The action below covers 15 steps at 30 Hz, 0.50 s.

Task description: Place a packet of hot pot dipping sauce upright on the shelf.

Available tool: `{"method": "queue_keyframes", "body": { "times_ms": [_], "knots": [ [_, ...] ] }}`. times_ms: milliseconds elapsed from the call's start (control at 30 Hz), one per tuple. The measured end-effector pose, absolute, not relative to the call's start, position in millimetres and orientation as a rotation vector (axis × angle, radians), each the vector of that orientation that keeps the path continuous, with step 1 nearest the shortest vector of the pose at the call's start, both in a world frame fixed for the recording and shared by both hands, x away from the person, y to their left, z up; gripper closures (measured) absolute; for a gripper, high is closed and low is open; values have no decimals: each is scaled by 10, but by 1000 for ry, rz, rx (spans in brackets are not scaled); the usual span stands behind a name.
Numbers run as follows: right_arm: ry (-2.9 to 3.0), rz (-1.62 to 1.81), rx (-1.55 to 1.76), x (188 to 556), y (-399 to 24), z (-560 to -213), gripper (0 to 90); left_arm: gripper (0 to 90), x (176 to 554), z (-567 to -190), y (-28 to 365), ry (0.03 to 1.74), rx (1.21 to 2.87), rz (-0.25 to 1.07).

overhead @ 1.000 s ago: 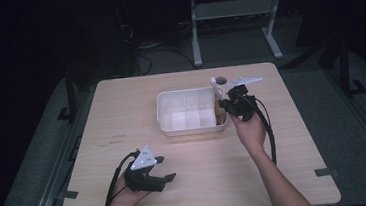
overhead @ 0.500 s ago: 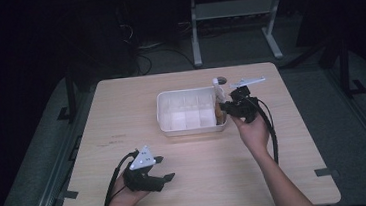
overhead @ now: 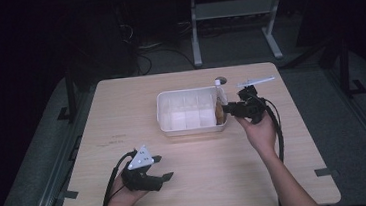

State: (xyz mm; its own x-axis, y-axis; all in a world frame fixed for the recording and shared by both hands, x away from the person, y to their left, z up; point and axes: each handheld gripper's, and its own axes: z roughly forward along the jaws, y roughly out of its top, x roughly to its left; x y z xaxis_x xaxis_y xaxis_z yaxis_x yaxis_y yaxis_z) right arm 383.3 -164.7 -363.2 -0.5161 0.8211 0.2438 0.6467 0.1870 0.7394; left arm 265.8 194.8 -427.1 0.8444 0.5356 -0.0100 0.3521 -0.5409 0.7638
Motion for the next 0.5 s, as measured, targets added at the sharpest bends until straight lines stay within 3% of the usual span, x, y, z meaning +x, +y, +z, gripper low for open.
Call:
{"method": "queue_keyframes", "body": {
  "times_ms": [500],
  "knots": [
    [2322,1318,1415,3687,-1829,-3669,624,303,2663,-4273,1960,652,2192,285]
  ]
}}
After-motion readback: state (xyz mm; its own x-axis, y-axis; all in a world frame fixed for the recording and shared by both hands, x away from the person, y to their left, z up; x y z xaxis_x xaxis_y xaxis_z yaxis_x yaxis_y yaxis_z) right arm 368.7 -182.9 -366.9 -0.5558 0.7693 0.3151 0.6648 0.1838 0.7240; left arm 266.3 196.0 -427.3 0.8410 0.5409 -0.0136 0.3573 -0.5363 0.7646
